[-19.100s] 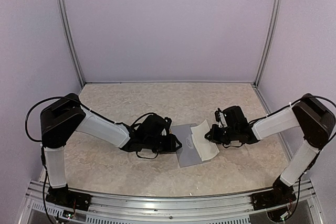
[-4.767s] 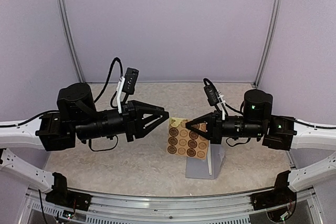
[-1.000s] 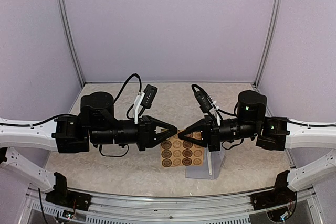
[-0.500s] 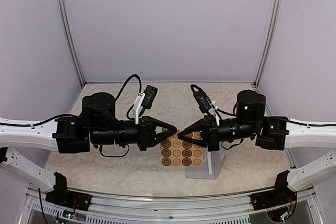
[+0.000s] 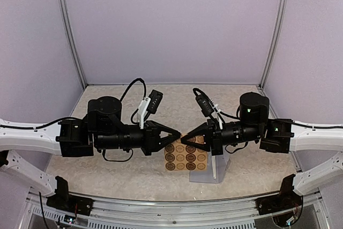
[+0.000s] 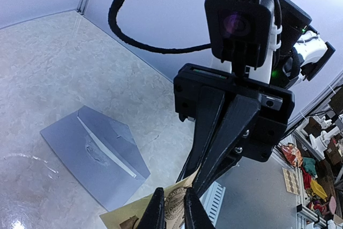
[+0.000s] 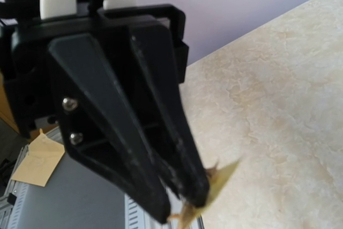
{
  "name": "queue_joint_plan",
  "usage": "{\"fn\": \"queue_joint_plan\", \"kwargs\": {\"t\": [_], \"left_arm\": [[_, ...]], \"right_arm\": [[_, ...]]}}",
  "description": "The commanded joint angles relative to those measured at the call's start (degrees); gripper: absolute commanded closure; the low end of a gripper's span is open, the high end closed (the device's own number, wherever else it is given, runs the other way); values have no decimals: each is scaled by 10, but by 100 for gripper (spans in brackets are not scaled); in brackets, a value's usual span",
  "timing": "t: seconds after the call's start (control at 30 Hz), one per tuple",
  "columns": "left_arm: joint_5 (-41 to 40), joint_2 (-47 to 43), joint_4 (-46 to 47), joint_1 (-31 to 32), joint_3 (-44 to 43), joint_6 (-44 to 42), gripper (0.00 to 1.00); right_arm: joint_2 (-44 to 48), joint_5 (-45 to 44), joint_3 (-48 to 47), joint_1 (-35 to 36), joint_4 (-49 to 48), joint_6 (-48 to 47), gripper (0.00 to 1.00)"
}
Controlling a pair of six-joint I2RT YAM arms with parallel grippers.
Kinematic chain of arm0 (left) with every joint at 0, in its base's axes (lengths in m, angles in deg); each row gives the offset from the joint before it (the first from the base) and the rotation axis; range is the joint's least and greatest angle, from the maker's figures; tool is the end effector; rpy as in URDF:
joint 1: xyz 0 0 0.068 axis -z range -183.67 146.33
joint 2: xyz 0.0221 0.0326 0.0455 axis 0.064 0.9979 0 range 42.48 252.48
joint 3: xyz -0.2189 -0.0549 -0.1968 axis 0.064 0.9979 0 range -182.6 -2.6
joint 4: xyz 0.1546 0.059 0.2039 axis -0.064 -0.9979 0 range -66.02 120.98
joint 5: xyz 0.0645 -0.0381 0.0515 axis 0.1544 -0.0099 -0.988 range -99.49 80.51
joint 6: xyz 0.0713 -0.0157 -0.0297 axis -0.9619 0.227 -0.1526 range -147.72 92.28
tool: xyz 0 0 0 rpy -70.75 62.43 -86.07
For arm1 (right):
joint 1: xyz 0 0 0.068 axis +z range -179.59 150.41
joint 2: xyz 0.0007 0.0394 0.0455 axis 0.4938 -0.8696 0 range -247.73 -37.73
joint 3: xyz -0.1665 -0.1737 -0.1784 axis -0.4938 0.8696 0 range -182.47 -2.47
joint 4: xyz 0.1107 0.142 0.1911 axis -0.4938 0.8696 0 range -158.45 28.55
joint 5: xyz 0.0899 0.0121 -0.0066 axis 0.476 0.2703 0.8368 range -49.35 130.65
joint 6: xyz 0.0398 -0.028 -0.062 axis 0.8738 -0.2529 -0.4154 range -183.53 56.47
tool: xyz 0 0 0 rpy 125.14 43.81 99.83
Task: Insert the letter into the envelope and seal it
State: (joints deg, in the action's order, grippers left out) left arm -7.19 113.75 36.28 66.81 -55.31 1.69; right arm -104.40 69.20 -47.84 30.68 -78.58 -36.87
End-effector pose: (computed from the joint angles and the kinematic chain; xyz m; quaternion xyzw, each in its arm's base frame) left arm 0.1033 -0.2994 0.3355 0.2866 0.7297 -0.4851 0.3874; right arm 0.1140 0.2650 0.3218 -0.3663 0.6715 0.5615 0.3156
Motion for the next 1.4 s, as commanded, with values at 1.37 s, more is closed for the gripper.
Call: {"fn": "queue_joint_plan", "kwargs": {"t": [1.37], "left_arm": [[17,-7,25,1,20,-14,100]], "right_arm": [[13,-15,-5,7,-7,7,76]]}}
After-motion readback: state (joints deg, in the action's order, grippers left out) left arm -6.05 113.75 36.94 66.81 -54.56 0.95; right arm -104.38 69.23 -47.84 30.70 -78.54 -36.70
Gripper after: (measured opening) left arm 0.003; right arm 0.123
